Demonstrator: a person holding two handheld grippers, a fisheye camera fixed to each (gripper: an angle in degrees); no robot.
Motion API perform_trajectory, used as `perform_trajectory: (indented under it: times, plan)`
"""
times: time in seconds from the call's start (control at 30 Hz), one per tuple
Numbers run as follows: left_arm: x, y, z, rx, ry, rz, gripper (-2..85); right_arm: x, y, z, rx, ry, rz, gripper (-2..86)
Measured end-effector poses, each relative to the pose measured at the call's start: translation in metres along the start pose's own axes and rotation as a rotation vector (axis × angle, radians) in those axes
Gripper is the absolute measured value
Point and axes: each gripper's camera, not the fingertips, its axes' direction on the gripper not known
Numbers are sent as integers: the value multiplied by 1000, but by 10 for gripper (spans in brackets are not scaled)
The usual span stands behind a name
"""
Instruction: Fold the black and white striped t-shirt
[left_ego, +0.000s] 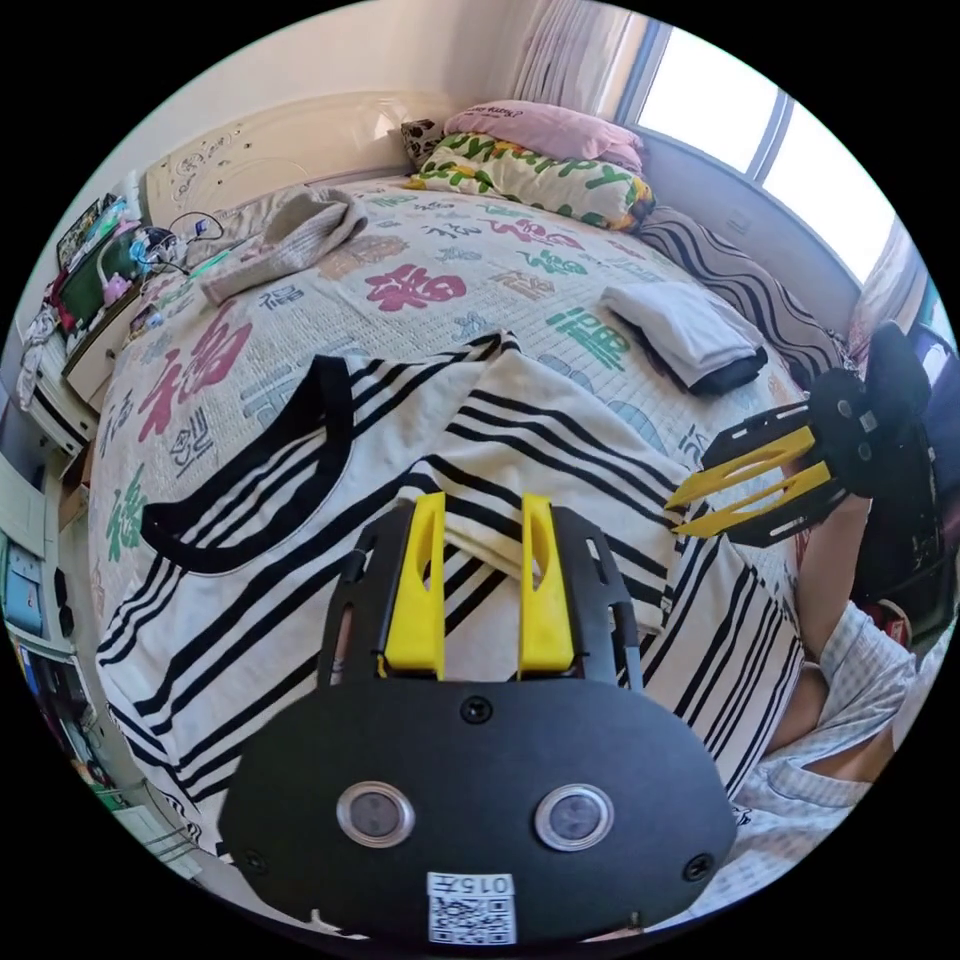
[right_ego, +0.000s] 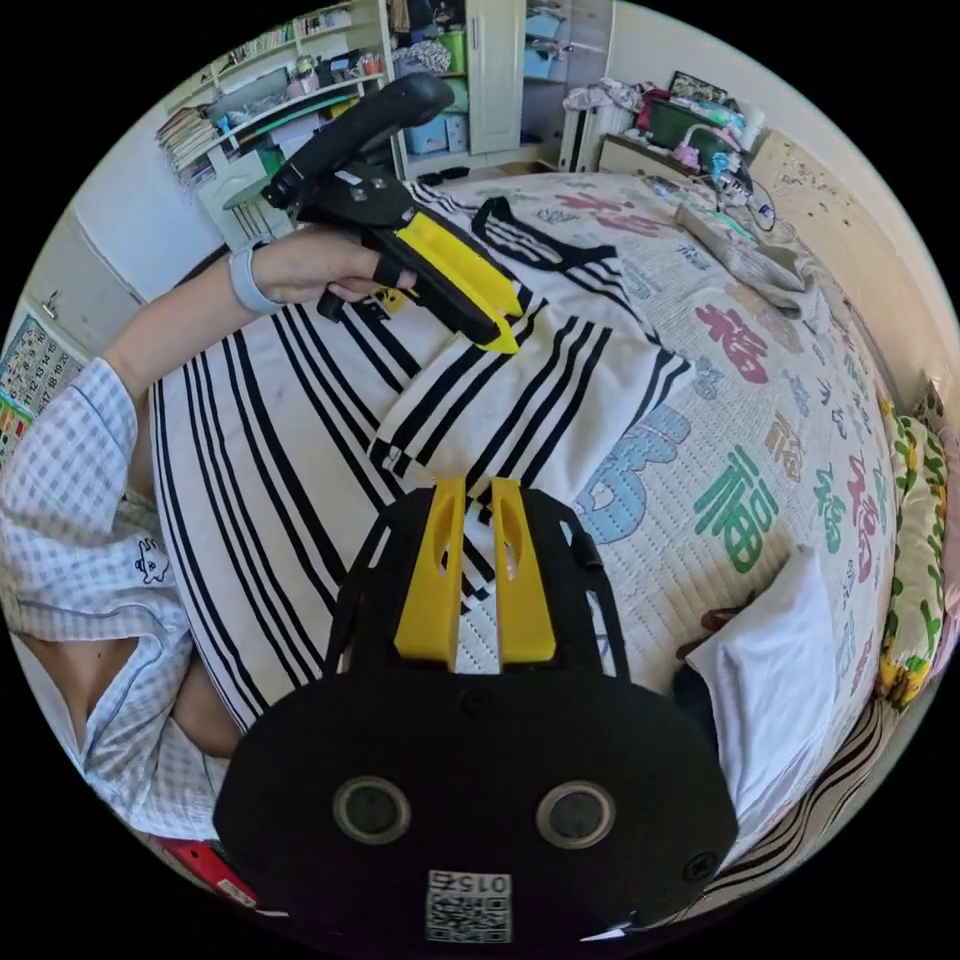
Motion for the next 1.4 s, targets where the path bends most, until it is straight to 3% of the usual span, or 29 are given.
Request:
perform_trajectory:
  times: [0.2, 0.27, 0.37, 0.47, 0.57, 0.73, 0.9, 1.17, 1.3, 1.4]
  plan:
    - [-15, 39, -53, 100, 47, -9, 102, -5, -7, 7, 86, -96, 10, 32]
    - [-31, 73, -97, 189, 78, -46, 103, -13, -9, -3, 184, -91, 16, 14]
    - [-74, 152, -178, 311, -36, -141, 108, -47, -13, -29, 436, 5, -24, -1]
    - [-140, 257, -247, 405, -183, -365, 109, -100, -26, -41, 703, 121, -73, -7]
    - [-206, 375, -281, 552, -100, -609, 126, -148, -68, -34, 834, 184, -73, -5]
    - [-285, 502, -249, 646, 117, -811, 137, -216, -233, 6, 597, 33, -195, 49]
    - [-346, 537, -217, 660, 238, -822, 133, -268, -395, 60, 405, 81, -233, 60]
    - [-407, 536, -165, 644, 416, -707, 132, -297, -632, 169, 124, 72, -109, 64]
    - [-414, 540, -147, 633, 513, -588, 77, -316, -710, 224, 3, 71, -107, 66]
    - [-400, 575, -150, 767, 524, -536, 18, -333, -758, 260, -80, 147, -129, 70]
